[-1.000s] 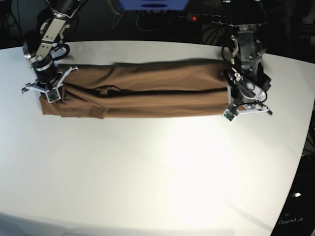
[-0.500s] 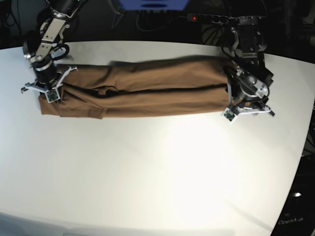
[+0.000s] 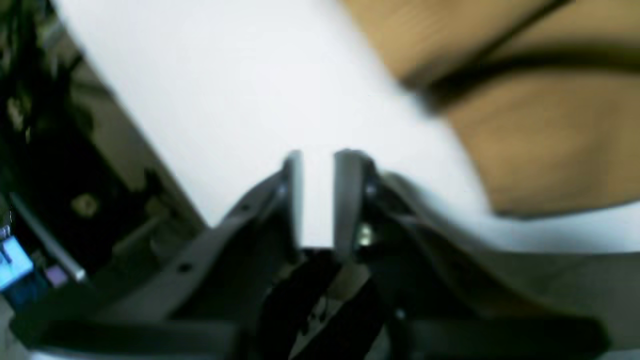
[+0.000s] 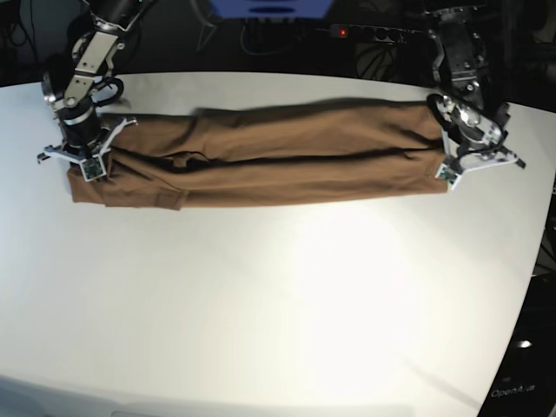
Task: Fold the T-shirt properly
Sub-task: 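Open the left gripper and lift it off the strip end, then grasp the strip end nearest the left gripper again, then lift the strip end and fold it toward the right gripper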
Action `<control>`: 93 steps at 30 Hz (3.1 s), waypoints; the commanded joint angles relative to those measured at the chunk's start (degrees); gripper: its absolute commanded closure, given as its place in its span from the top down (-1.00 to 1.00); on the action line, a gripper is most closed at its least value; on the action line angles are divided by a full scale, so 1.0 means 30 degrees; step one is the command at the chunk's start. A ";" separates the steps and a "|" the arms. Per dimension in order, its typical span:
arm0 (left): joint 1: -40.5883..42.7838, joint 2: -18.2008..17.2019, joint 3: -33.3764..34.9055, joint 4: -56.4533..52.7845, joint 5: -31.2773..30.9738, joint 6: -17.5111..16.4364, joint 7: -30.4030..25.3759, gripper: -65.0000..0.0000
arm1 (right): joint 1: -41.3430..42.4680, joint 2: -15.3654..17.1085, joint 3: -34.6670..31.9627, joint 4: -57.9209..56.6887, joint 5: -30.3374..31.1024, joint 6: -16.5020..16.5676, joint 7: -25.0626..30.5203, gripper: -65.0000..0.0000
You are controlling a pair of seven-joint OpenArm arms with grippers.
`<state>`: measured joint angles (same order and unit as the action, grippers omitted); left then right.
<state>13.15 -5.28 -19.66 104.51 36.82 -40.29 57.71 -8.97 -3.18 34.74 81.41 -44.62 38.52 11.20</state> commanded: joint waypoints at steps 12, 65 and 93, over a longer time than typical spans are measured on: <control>-0.0705 -0.1010 -0.2165 0.0460 -0.5401 0.0098 0.2726 -0.83 | -0.0394 -0.0010 0.0068 -0.0161 -0.1317 0.0492 -0.1609 -0.99; -0.4631 -0.5054 -0.2399 -1.2023 -2.5474 0.0098 0.7429 -0.03 | -0.0599 -0.0010 0.0068 -0.0571 -0.2372 0.0492 -0.1639 -0.99; -0.6155 -0.1977 -0.2428 -1.2492 -2.5738 0.0098 0.7429 -0.90 | -0.0599 -0.0508 0.0009 -0.0601 -0.2401 0.0492 -0.1639 -0.99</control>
<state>-4.97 -10.81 -27.18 66.37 -42.70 -40.25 78.48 -9.87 -4.14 34.85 80.88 -47.20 36.58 12.82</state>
